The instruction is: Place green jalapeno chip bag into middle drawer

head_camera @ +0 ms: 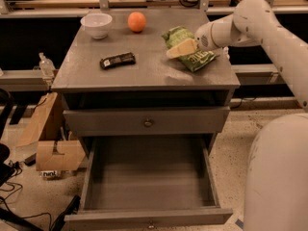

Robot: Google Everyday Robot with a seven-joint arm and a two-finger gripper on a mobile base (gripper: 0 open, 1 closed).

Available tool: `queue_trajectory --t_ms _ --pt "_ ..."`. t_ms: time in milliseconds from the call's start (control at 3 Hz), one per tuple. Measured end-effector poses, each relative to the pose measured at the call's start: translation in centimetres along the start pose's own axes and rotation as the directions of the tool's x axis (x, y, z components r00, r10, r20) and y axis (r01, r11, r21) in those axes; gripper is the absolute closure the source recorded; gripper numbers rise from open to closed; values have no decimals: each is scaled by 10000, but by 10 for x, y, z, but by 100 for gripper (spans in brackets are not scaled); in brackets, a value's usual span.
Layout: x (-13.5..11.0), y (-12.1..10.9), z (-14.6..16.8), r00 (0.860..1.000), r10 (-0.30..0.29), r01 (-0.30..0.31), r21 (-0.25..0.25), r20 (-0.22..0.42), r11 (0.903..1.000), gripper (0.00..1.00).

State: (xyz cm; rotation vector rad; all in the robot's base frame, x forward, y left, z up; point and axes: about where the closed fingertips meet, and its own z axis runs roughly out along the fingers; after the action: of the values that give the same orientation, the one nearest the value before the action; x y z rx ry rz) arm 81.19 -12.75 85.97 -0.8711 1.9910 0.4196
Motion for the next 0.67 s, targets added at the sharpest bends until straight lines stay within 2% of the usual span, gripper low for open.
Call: queue_trajectory --t_ms 333,667 --pt "9 15 20 9994 133 -144 -335 -313 9993 46" --pt "9 16 23 9994 130 -141 -366 -320 9992 69"
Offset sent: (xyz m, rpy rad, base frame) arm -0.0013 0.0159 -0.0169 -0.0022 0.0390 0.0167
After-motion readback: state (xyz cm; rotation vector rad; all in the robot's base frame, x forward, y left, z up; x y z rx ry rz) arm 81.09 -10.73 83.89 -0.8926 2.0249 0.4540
